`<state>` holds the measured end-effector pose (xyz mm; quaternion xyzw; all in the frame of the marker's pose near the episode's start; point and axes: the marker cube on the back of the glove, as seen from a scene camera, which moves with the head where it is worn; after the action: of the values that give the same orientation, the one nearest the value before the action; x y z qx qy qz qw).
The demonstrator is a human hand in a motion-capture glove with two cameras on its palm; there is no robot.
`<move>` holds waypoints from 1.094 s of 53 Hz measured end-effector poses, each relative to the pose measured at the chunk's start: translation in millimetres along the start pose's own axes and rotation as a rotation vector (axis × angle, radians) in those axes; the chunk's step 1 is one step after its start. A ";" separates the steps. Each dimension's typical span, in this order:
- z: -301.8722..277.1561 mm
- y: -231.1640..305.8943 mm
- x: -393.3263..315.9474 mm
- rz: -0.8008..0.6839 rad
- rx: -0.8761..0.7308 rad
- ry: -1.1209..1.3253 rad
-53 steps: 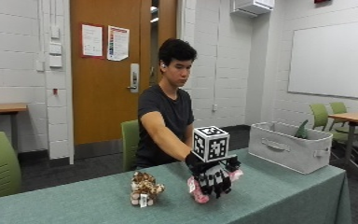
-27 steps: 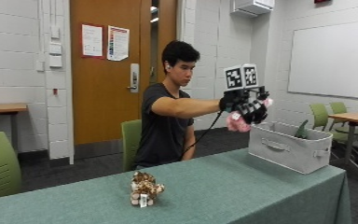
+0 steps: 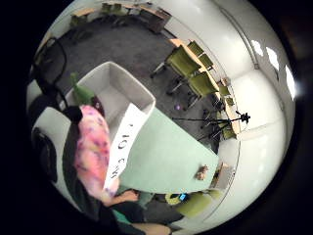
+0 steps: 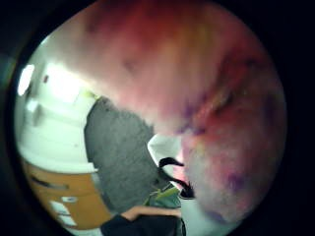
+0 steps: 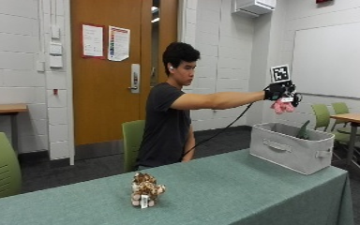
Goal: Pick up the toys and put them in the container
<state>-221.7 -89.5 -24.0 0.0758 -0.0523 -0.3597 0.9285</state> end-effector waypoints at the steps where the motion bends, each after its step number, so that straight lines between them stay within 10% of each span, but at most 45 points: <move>1: 5.6 -0.4 -1.4 0.024 -0.038 0.027; 15: 12.4 11.9 30.4 0.350 -0.192 0.096; 23: -20.7 31.4 -15.0 0.220 -0.143 0.014; 30: -54.9 90.2 40.0 0.187 -0.089 -0.078; 58: -61.7 430.0 339.5 0.909 -0.167 0.231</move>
<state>321.3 1.2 6.7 0.0100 0.0522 0.0910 0.9944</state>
